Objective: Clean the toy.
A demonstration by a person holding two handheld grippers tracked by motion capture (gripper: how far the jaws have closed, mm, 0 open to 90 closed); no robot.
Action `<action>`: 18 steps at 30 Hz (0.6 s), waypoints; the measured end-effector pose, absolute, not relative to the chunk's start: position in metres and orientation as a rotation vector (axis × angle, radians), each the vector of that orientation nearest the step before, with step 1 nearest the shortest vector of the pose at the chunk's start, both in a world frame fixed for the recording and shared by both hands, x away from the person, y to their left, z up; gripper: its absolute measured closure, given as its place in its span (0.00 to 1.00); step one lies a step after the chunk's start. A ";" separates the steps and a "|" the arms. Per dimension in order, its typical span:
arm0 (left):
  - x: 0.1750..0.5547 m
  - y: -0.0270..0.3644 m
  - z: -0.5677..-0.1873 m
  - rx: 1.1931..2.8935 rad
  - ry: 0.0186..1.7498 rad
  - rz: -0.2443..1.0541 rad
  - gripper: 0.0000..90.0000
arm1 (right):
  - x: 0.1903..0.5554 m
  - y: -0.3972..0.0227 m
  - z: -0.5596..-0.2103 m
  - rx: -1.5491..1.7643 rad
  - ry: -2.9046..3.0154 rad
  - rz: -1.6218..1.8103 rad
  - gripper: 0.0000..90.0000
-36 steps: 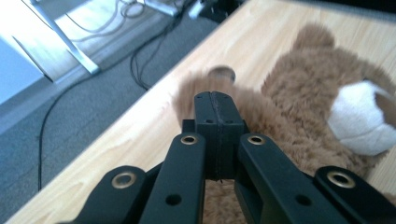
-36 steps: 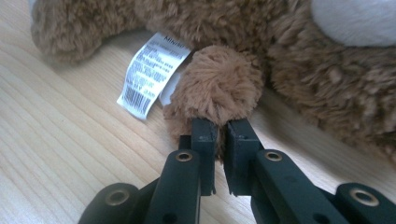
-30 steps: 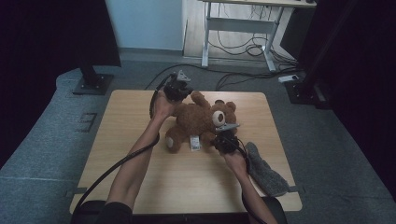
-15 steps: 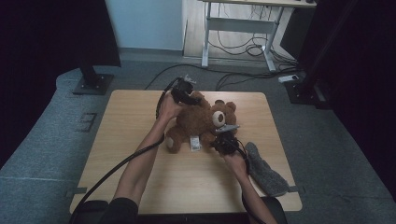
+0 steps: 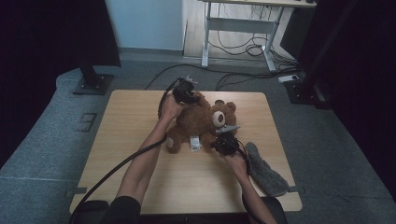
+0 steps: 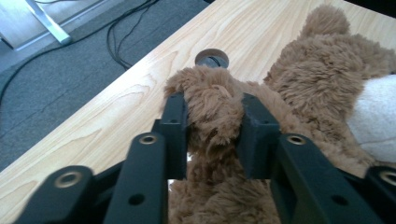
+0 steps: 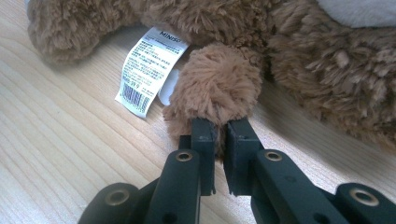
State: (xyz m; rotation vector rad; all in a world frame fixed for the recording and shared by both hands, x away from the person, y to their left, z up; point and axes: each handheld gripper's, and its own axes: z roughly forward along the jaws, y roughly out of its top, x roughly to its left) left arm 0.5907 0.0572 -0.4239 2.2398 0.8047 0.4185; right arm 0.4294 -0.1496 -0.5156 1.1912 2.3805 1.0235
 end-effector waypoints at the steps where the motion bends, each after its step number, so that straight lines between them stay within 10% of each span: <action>1: 0.591 0.057 -0.424 2.243 0.803 0.416 0.79 | 0.429 -0.150 -0.516 1.190 2.381 1.023 0.93; 18: 0.580 0.065 -0.401 2.228 0.772 0.502 0.91 | 0.425 -0.159 -0.495 1.179 2.319 1.073 0.94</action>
